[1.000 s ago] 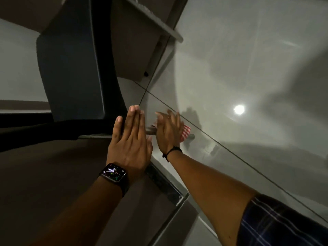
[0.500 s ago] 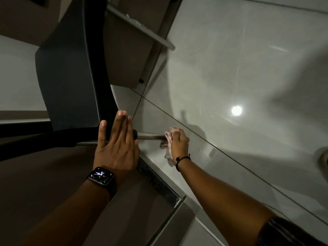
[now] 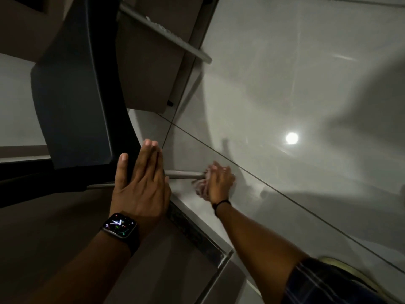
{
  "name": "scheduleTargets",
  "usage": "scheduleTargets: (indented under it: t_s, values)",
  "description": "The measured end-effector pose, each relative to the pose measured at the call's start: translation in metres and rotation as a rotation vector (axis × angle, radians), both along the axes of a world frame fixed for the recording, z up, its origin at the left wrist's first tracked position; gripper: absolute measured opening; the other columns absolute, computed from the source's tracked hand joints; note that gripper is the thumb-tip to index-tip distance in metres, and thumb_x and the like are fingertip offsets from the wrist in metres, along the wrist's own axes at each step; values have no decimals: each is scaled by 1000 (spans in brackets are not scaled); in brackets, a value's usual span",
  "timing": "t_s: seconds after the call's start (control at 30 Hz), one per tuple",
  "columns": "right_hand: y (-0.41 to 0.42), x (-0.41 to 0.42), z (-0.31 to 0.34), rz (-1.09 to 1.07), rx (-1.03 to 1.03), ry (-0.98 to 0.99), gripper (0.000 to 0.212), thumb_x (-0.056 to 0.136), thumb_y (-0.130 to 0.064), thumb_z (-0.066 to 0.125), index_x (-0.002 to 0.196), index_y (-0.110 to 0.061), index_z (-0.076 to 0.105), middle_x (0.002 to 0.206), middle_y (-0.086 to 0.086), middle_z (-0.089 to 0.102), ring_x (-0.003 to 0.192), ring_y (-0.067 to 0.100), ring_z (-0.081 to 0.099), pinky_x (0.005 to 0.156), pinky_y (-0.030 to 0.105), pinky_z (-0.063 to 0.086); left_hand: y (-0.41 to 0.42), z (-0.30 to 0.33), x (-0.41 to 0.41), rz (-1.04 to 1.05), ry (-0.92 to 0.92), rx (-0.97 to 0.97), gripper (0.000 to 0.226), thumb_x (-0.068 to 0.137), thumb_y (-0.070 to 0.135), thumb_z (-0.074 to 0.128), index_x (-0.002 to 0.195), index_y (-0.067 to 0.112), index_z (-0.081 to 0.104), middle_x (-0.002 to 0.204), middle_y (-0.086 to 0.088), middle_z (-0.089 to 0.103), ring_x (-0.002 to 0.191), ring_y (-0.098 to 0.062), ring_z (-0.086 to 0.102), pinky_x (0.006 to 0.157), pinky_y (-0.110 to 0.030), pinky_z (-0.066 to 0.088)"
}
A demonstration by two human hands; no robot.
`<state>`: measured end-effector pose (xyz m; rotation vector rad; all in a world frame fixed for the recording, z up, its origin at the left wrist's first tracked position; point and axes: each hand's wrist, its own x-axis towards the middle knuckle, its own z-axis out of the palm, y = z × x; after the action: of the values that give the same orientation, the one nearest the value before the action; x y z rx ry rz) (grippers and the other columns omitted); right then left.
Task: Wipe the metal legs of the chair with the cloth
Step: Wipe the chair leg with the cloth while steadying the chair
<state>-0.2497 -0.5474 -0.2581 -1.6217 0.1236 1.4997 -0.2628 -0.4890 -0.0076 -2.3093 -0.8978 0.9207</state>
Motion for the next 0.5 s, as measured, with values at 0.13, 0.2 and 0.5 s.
scheduleTargets:
  t_s: [0.13, 0.2, 0.5]
  values:
    - [4, 6, -14, -399, -47, 396, 29, 111, -17, 36, 92, -3, 52, 87, 31, 48, 50, 27, 50, 46, 24, 41, 2, -6, -4, -19, 10, -57, 66, 102, 38, 32, 158, 3, 37, 171, -13, 30, 162, -24, 12, 127, -46, -3]
    - [10, -3, 2, -458, -43, 335, 31, 112, -14, 40, 87, -12, 59, 94, 26, 51, 62, 28, 58, 52, 41, 55, 1, -10, -2, 11, 7, -61, 66, 104, 41, 27, 158, 5, 37, 170, -11, 31, 161, -25, 19, 121, -50, 8]
    - [12, -48, 91, -68, 529, -362, 53, 115, -45, 28, 161, -21, 41, 172, 4, 42, 163, 11, 33, 139, 40, 22, -6, -13, 8, 159, -47, -132, 72, 102, 43, -2, 165, 11, 6, 176, -8, 5, 163, -24, 1, 122, -46, -6]
